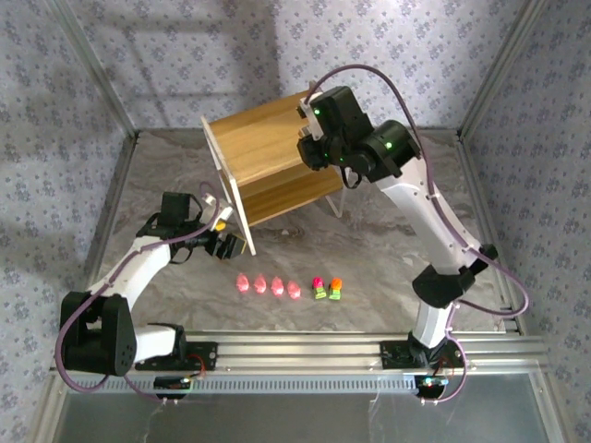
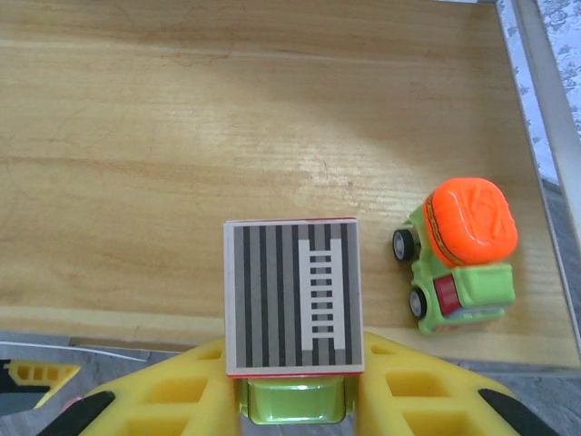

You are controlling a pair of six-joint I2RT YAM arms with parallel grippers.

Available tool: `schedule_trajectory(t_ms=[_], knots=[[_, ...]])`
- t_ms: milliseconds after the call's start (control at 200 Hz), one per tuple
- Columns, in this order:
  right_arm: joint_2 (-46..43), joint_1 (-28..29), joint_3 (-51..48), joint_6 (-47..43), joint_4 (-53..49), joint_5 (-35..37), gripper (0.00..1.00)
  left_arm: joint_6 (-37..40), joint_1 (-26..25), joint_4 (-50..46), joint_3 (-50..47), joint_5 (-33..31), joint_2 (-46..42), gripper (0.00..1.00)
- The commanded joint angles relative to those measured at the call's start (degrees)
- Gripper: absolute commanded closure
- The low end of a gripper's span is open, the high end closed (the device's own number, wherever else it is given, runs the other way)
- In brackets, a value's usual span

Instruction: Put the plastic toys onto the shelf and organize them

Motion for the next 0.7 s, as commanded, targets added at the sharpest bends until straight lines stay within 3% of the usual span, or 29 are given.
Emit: schedule_trajectory(t_ms=[0,695], knots=[[2.1,-1.2,3.6,-1.4,-3.3,-1.9,0.68,0.0,-0.2,0.8,-0.8,-0.1,-1.0,0.05],[7.9,-3.8,10.2,-1.1,-5.5,-4.7,0.68,-0.3,-0.2,1.2,-0.8,-0.2,-1.0,0.05]])
